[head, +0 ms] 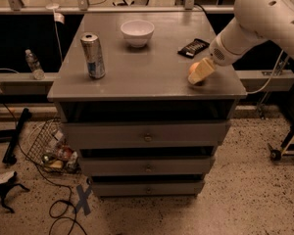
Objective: Move orange near redbull can
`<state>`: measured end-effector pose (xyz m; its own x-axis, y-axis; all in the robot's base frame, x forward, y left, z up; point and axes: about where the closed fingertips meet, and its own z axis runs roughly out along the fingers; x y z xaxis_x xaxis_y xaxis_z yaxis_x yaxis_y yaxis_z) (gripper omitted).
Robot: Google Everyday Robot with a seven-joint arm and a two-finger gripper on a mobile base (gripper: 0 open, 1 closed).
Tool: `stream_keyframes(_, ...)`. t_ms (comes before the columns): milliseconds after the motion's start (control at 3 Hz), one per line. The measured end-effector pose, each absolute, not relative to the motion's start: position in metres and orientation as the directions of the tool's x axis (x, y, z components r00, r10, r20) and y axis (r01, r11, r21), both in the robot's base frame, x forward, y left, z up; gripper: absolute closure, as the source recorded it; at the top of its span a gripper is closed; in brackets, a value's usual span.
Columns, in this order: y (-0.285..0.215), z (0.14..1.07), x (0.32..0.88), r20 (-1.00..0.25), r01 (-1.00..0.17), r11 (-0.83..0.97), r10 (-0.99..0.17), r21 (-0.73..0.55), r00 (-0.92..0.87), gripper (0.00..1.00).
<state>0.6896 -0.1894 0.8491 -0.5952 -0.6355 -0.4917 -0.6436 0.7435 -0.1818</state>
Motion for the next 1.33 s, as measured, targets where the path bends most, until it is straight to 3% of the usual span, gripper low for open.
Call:
stream_keyframes(333,-0.179,0.855,0.694,-0.526,-0.662,0.728,-0.638,-0.176,-0.562,0.56)
stream_keyframes(1000,-0.151,0.893,0.697,-0.627,-0.733,0.647,-0.664,-0.208,-0.408,0.99)
stream_keyframes(1333,-0.145,0.895,0.697,-0.63,-0.755,0.617,-0.682,-0.222,-0.372,1.0)
